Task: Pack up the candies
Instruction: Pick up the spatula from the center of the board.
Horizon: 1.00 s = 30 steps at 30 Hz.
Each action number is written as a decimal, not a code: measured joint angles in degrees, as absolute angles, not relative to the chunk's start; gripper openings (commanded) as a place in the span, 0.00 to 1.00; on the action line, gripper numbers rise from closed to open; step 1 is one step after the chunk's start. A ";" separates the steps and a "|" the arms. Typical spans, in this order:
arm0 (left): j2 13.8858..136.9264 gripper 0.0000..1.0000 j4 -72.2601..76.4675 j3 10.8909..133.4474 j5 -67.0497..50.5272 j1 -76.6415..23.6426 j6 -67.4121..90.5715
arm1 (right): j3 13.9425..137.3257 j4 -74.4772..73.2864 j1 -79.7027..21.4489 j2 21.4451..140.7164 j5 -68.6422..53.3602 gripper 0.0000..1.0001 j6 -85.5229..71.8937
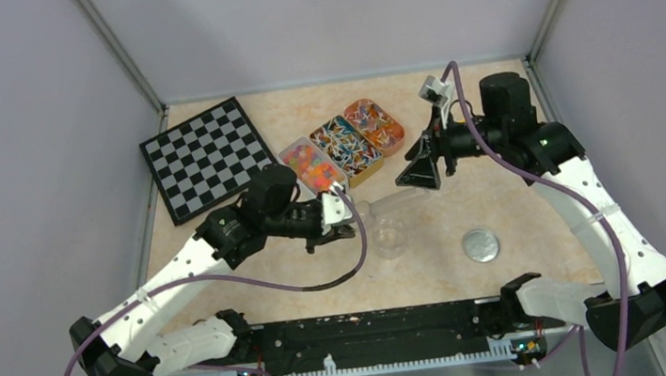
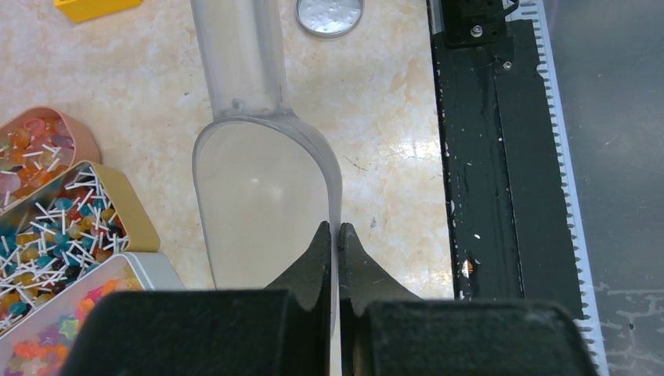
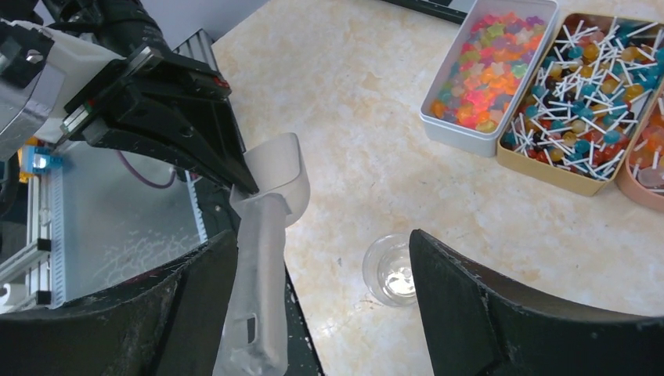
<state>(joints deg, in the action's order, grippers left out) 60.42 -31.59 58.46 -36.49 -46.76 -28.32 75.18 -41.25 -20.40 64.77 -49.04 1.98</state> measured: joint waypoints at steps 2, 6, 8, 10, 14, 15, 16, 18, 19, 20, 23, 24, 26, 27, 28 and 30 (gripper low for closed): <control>60.51 0.00 -31.62 58.43 -36.53 -46.76 -28.29 | 75.18 -41.41 -21.28 64.64 -49.25 0.80 2.31; 60.51 0.00 -31.62 58.43 -36.64 -46.76 -28.10 | 74.89 -41.76 -24.47 63.51 -48.95 0.78 4.23; 60.51 0.00 -31.62 58.43 -36.91 -46.76 -27.97 | 74.65 -42.06 -26.00 62.87 -48.40 0.75 5.26; 60.51 0.00 -31.62 58.43 -37.19 -46.76 -27.94 | 74.63 -42.85 -27.22 62.74 -47.29 0.72 6.35; 60.51 0.00 -31.62 58.43 -37.69 -46.76 -27.92 | 74.65 -45.63 -28.38 63.18 -44.62 0.77 8.67; 60.51 0.00 -31.62 58.43 -37.89 -46.76 -27.90 | 74.63 -46.54 -28.40 63.24 -43.77 0.78 9.28; 60.51 0.00 -31.59 58.43 -37.91 -46.76 -27.77 | 74.61 -47.24 -28.42 63.22 -43.09 0.79 9.69; 60.53 0.00 -31.57 58.43 -37.93 -46.76 -27.53 | 74.52 -48.05 -28.45 63.00 -42.04 0.79 10.50; 60.53 0.00 -31.55 58.43 -37.95 -46.76 -27.29 | 74.41 -48.16 -28.45 62.85 -41.93 0.78 10.79; 60.53 0.00 -31.53 58.43 -38.06 -46.76 -27.11 | 74.15 -48.27 -28.47 62.57 -41.89 0.78 11.00; 60.53 0.00 -31.42 58.43 -38.37 -46.76 -26.68 | 73.34 -48.25 -28.73 62.04 -41.95 0.74 11.25; 60.53 0.00 -31.29 58.43 -38.52 -46.76 -26.52 | 73.19 -48.18 -28.86 62.04 -41.95 0.73 11.29; 60.53 0.00 -30.92 58.41 -38.85 -46.76 -26.17 | 72.71 -48.12 -29.54 62.04 -42.00 0.70 11.42; 60.53 0.00 -30.70 58.39 -39.09 -46.76 -25.96 | 72.44 -48.12 -29.95 62.06 -42.06 0.68 11.42; 60.53 0.00 -30.50 58.37 -39.22 -46.76 -25.76 | 72.25 -48.10 -30.48 62.06 -42.09 0.66 11.42; 60.53 0.00 -30.22 58.37 -39.46 -46.76 -25.41 | 71.90 -48.05 -31.46 62.11 -42.13 0.61 11.44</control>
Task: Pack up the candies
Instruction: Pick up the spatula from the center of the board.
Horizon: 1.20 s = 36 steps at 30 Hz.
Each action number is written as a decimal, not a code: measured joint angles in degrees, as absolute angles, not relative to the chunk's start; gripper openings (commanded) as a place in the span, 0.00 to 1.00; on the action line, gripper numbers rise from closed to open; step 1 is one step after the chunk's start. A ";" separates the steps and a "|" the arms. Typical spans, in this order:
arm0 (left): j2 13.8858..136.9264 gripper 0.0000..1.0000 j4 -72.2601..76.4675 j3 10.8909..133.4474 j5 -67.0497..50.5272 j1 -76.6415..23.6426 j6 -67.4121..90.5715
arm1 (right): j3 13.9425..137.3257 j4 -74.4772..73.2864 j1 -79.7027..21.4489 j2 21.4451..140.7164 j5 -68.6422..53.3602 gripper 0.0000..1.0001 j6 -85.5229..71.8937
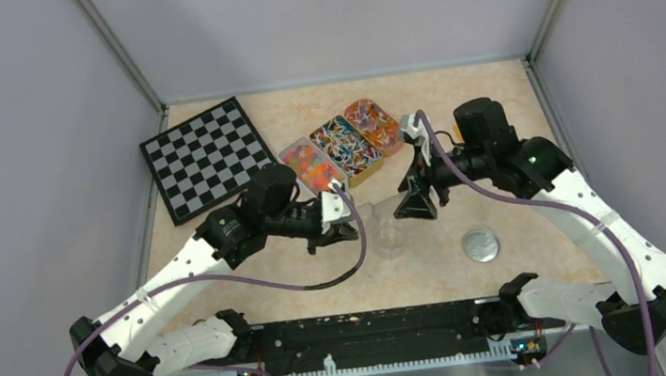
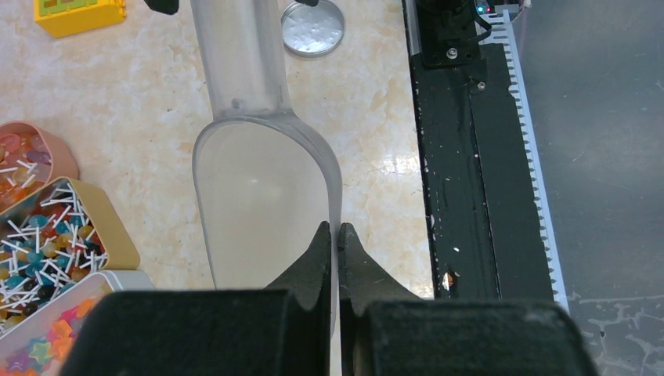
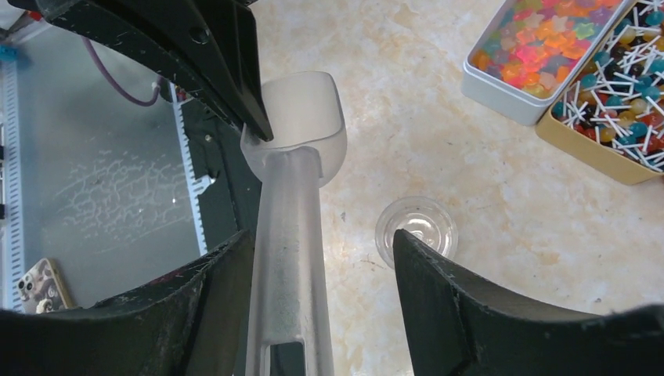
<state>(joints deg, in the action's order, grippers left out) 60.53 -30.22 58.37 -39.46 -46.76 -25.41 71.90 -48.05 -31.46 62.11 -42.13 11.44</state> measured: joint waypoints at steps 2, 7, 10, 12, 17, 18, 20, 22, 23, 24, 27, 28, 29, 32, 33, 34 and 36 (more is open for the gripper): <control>60.60 0.00 -30.00 58.37 -39.66 -46.76 -25.26 | 71.85 -47.97 -32.08 62.35 -42.11 0.56 11.42; 61.10 0.00 -29.93 58.24 -39.83 -46.76 -24.93 | 70.83 -47.35 -32.25 62.43 -42.19 0.40 11.35; 61.54 0.00 -29.67 58.06 -39.77 -46.76 -24.62 | 70.06 -46.68 -32.27 62.41 -42.78 0.37 10.74; 61.69 0.00 -29.56 57.93 -39.62 -46.76 -24.38 | 69.71 -46.26 -32.32 62.41 -43.07 0.41 10.39; 61.78 0.00 -29.50 57.84 -39.83 -46.76 -24.12 | 69.25 -45.19 -32.42 62.39 -43.35 0.36 10.20; 61.78 0.00 -29.50 57.84 -39.83 -46.76 -24.10 | 69.23 -45.06 -32.42 62.39 -43.44 0.32 10.17; 61.78 0.00 -29.43 57.84 -39.72 -46.76 -24.05 | 68.99 -44.62 -32.47 62.39 -43.99 0.22 9.76; 61.78 0.00 -29.50 57.71 -39.57 -46.65 -24.01 | 68.97 -44.53 -32.49 62.37 -44.66 0.13 9.89; 61.78 0.00 -29.52 57.71 -39.62 -46.61 -23.97 | 68.99 -44.56 -32.49 62.37 -44.77 0.08 9.82; 61.78 0.00 -29.50 57.71 -39.64 -46.61 -23.94 | 68.97 -44.51 -32.49 62.37 -44.80 0.04 9.87; 61.78 0.00 -29.50 57.69 -39.62 -46.61 -23.92 | 68.95 -44.42 -32.49 62.35 -44.88 0.00 9.89; 61.78 0.05 -29.50 57.69 -39.55 -46.61 -23.94 | 68.84 -44.21 -32.49 62.33 -44.91 0.00 9.89; 61.78 0.12 -29.52 57.69 -39.40 -46.61 -23.94 | 68.62 -43.97 -32.49 62.24 -44.91 0.00 9.89; 61.63 0.50 -28.67 57.23 -38.17 -46.65 -23.66 | 68.18 -43.44 -32.49 62.11 -44.82 0.00 9.82; 61.54 0.64 -27.86 57.04 -37.17 -46.68 -23.33 | 68.14 -43.09 -32.49 62.08 -44.69 0.00 9.78; 61.34 0.73 -27.00 56.77 -36.01 -46.68 -23.31 | 68.12 -42.61 -32.51 62.00 -44.42 0.00 9.58; 60.60 0.94 -25.45 56.10 -33.08 -46.68 -22.46 | 68.10 -42.02 -32.51 61.65 -43.33 0.00 9.19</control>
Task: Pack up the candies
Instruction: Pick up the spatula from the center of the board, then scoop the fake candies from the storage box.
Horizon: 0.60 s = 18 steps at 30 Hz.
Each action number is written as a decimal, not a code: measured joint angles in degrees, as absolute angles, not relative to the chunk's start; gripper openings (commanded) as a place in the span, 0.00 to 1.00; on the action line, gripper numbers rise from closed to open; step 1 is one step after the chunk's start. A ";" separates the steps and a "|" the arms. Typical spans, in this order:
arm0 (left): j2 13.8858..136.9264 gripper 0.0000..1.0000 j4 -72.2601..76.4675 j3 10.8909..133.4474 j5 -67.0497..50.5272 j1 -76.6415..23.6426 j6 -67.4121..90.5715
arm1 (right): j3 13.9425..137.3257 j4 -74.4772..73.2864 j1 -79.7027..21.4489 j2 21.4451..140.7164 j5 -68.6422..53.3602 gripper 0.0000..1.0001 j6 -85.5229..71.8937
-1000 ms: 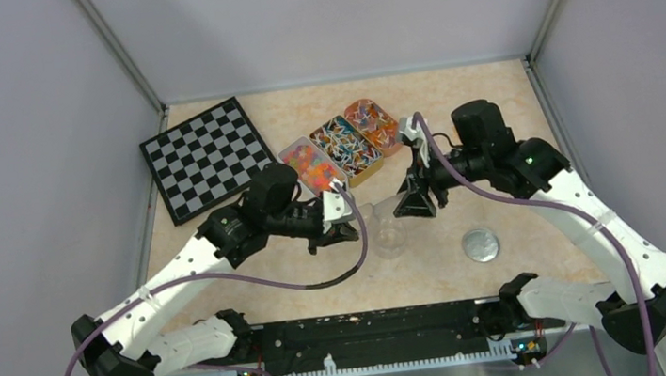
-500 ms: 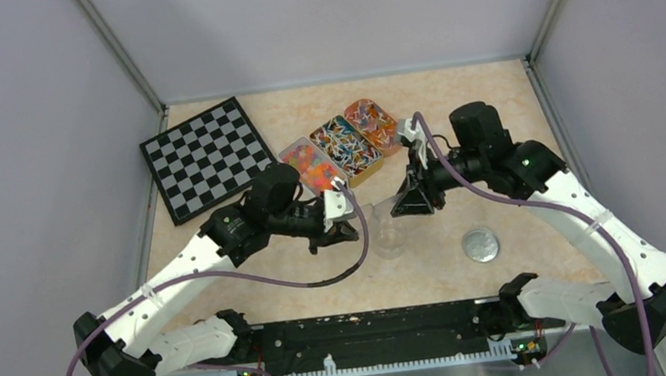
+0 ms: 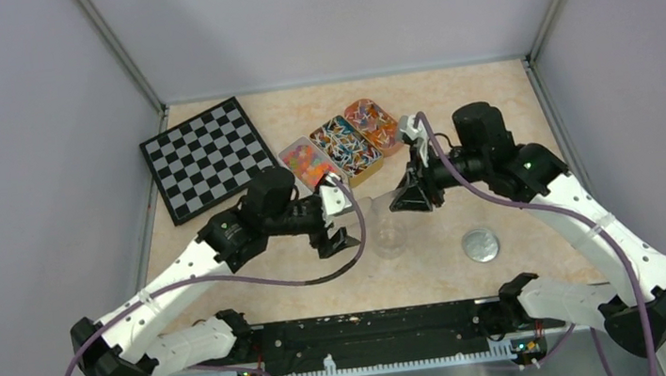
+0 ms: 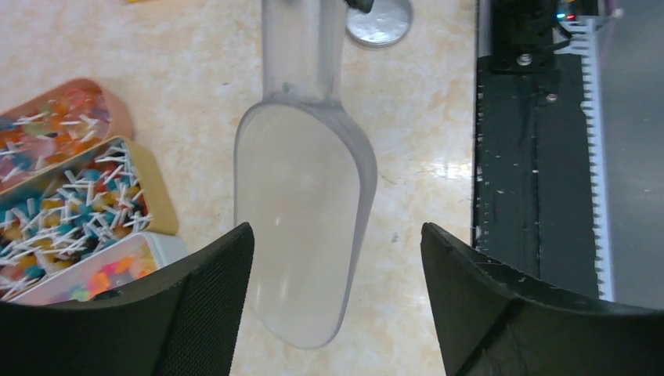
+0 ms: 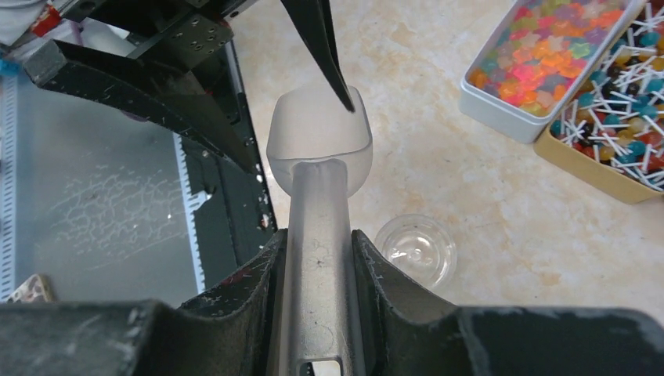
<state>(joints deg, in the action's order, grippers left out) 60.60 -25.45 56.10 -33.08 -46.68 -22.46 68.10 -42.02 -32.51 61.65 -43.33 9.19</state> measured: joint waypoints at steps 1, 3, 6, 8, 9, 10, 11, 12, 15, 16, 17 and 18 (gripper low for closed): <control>60.01 0.98 -24.58 55.61 -31.35 -46.70 -22.13 | 67.92 -41.45 -32.51 61.36 -42.70 0.00 9.06; 58.59 0.99 -22.79 54.46 -27.75 -46.70 -21.52 | 67.79 -40.62 -32.51 60.62 -40.49 0.00 8.49; 55.72 0.99 -19.03 51.99 -20.99 -46.70 -20.14 | 67.20 -38.46 -32.51 59.46 -36.29 0.00 7.51; 53.65 0.99 -16.03 50.28 -15.86 -46.70 -18.33 | 66.65 -36.97 -32.51 58.72 -32.51 0.00 6.76; 52.82 0.99 -14.96 49.69 -13.23 -46.70 -17.30 | 66.32 -36.12 -32.51 58.48 -30.83 0.00 6.37; 52.12 0.99 -14.09 49.41 -9.28 -46.72 -15.64 | 66.02 -35.22 -32.51 58.30 -29.17 0.00 6.04; 51.81 0.99 -13.19 49.39 -5.61 -46.72 -13.93 | 65.82 -34.41 -32.51 58.24 -27.29 0.00 5.58; 51.77 0.99 -12.38 49.43 -2.39 -46.68 -12.36 | 65.58 -33.58 -32.51 58.22 -25.91 0.00 5.23; 53.21 0.99 -12.05 50.54 6.70 -45.45 -6.87 | 65.39 -31.66 -32.51 58.33 -21.12 0.00 4.05; 54.17 0.99 -12.40 51.31 8.40 -44.34 -4.89 | 65.39 -31.22 -32.51 58.59 -19.53 0.00 3.79; 55.46 0.99 -12.86 52.34 9.91 -42.61 -2.57 | 65.58 -30.89 -32.51 59.07 -17.87 0.00 3.46; 56.73 0.99 -13.39 53.34 11.03 -40.47 -0.43 | 65.91 -30.83 -32.51 59.86 -16.08 0.00 3.20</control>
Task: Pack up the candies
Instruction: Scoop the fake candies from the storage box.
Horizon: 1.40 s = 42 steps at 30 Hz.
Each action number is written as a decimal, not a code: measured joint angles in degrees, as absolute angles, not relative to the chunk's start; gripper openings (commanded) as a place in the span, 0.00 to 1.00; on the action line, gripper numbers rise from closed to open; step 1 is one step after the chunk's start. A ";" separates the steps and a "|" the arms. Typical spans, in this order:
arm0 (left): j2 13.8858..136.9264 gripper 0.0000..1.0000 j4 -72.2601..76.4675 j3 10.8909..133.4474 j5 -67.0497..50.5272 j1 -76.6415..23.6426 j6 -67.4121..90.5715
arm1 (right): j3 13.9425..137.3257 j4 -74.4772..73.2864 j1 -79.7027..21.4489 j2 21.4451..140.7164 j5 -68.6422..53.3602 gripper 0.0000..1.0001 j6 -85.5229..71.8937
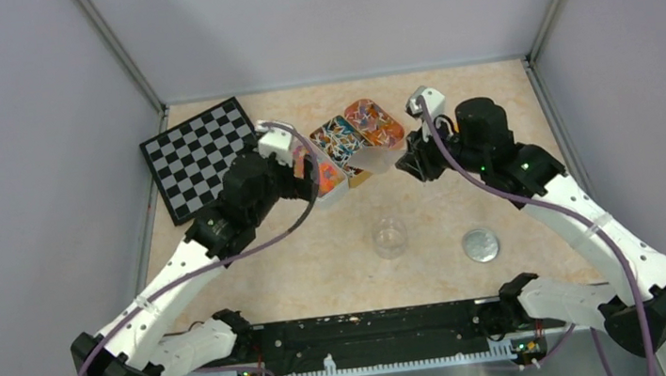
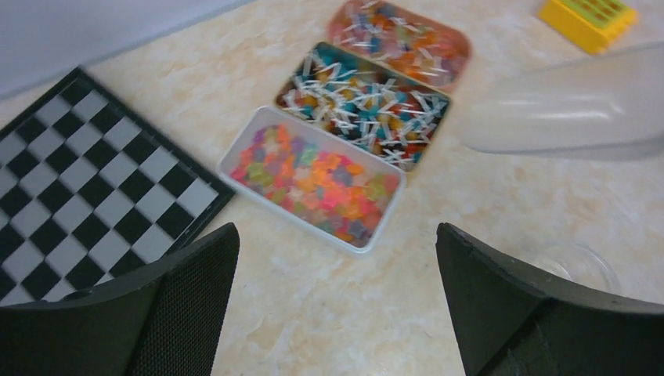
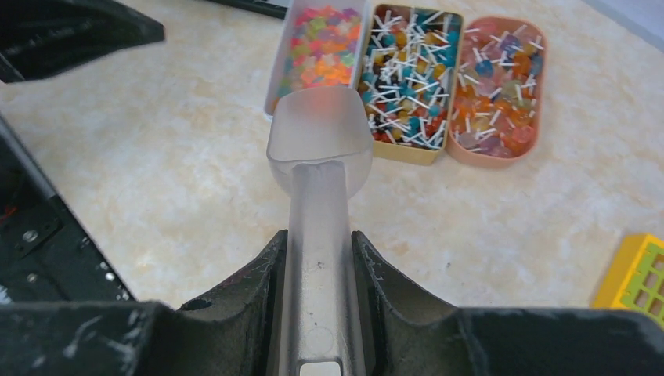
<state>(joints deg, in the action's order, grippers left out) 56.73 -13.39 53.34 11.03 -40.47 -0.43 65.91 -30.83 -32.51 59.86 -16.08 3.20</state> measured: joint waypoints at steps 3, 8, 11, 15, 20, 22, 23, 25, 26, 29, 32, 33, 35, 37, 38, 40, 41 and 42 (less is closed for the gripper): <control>59.48 0.99 -14.87 55.37 11.22 -32.69 6.20 | 67.90 -31.42 -32.51 63.46 -11.53 0.00 2.74; 60.23 0.99 -14.57 55.57 9.89 -22.83 14.37 | 73.80 -34.63 -32.51 70.48 -3.51 0.00 2.44; 59.92 0.99 -12.45 55.09 9.43 -22.22 15.31 | 78.41 -36.51 -32.51 75.42 0.12 0.00 2.50; 57.45 0.99 -9.80 51.40 8.49 -22.28 14.52 | 82.26 -38.00 -32.51 81.30 2.02 0.00 2.55; 52.49 0.99 -9.39 47.03 8.69 -22.46 12.80 | 86.21 -41.21 -32.53 87.74 2.11 0.00 2.79; 50.41 0.99 -8.73 46.81 9.04 -22.55 12.21 | 88.73 -42.06 -32.56 90.67 2.04 0.00 2.76; 49.67 0.99 -8.43 46.81 9.26 -22.55 12.03 | 89.97 -42.59 -32.62 92.01 2.17 0.00 2.79; 48.14 0.99 -7.38 46.78 10.00 -22.61 11.86 | 91.68 -43.22 -32.84 94.13 2.55 0.00 2.79; 47.62 0.99 -6.94 46.78 10.35 -22.61 11.81 | 92.44 -43.62 -33.01 95.20 2.72 0.00 2.79; 46.87 0.99 -6.37 46.78 11.60 -22.61 11.42 | 93.82 -44.60 -33.43 97.47 2.96 0.00 2.79; 46.87 0.99 -6.44 46.65 12.60 -22.65 10.98 | 95.35 -46.11 -33.76 99.61 3.22 0.00 2.76; 46.87 0.99 -6.44 46.59 12.88 -22.65 10.87 | 96.05 -46.63 -33.85 100.36 3.31 0.00 2.79; 46.85 0.99 -6.44 46.59 13.17 -22.65 10.68 | 97.43 -47.51 -34.06 101.78 3.44 0.00 2.79; 46.63 0.99 -6.44 46.57 13.43 -22.65 10.50 | 98.56 -48.10 -34.35 102.83 3.53 0.00 2.85; 46.48 0.99 -6.42 46.54 13.58 -22.65 10.46 | 98.98 -48.18 -34.48 103.26 3.53 0.00 2.90; 46.17 0.99 -6.44 46.46 13.87 -22.65 10.37 | 99.90 -48.51 -34.74 104.25 3.66 0.00 2.92; 46.09 0.99 -6.42 46.44 14.02 -22.65 10.35 | 100.27 -48.66 -34.79 104.68 3.68 0.00 2.94; 46.00 0.99 -6.39 46.41 14.06 -22.65 10.33 | 100.60 -48.75 -34.85 105.12 3.68 0.00 2.94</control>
